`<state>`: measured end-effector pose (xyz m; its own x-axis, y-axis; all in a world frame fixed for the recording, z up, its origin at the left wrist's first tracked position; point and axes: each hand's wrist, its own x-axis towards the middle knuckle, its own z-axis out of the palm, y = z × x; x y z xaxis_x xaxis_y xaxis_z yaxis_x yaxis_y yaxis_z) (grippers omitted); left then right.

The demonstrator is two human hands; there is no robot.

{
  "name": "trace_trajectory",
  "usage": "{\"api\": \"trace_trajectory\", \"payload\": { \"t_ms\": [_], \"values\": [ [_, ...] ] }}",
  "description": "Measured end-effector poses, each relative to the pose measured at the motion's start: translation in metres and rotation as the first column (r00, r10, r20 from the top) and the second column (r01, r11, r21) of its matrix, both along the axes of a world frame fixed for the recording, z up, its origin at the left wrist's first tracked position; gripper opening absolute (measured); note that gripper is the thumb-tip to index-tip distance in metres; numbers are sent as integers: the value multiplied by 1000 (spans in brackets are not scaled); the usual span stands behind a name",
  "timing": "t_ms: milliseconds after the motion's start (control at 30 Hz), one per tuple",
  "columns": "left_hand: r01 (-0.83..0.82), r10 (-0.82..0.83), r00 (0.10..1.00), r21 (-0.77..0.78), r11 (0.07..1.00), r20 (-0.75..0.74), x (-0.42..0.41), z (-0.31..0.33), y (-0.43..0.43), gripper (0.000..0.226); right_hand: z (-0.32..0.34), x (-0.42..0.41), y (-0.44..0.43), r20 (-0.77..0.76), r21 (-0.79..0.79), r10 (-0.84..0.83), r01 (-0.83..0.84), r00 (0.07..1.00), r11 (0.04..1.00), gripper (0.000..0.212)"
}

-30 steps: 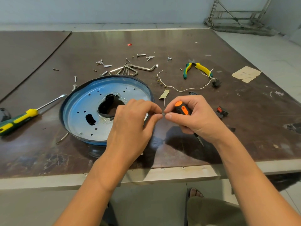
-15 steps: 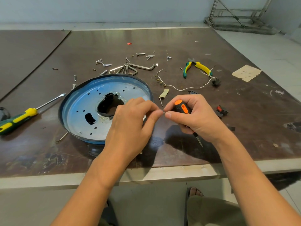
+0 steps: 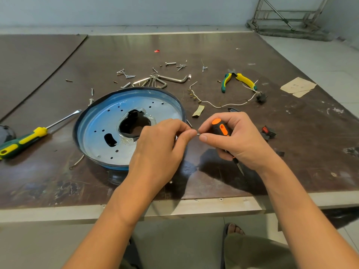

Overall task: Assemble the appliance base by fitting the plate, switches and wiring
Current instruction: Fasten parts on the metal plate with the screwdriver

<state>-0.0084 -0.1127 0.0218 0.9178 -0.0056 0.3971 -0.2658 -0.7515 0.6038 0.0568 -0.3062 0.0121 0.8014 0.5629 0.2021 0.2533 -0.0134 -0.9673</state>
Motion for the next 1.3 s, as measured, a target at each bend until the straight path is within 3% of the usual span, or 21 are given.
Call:
{"api": "trace_trajectory", "payload": {
  "t_ms": [167, 267, 333, 467, 833, 933, 1100, 1300],
  "values": [
    [-42, 43, 998, 15, 999, -48, 1, 1, -1, 45, -1, -1, 1, 34, 6, 8, -8, 999, 1000, 9],
    [34, -34, 999, -68, 997, -3, 2, 2, 0, 29, 1, 0, 0, 27, 14, -14, 14, 1000, 1000, 7],
    [99, -98, 994, -29, 995, 42, 1, 1, 2, 24, 1, 0, 0, 10, 27, -31, 31, 999, 999, 6],
    [89, -83, 988, -38, 995, 131, 0, -1, 2, 10, 2, -2, 1, 5, 20, -21, 21, 1000, 1000, 6],
    [-27, 27, 1000, -17, 999, 6, -2, 3, -4, 53, 4, -5, 4, 43, 37, -22, 21, 999, 999, 12],
    [25, -26, 1000, -74, 997, -8, -2, 4, -2, 35, 5, -5, 4, 39, 66, -29, 26, 999, 998, 10],
    [89, -79, 990, -77, 993, 119, -2, 4, 2, 11, 2, -3, 3, 6, 88, -34, 34, 999, 996, 14],
    [-31, 32, 999, -40, 999, 29, 0, 0, 3, 34, -2, -1, 4, 45, 32, -14, 13, 999, 999, 7]
  ]
}}
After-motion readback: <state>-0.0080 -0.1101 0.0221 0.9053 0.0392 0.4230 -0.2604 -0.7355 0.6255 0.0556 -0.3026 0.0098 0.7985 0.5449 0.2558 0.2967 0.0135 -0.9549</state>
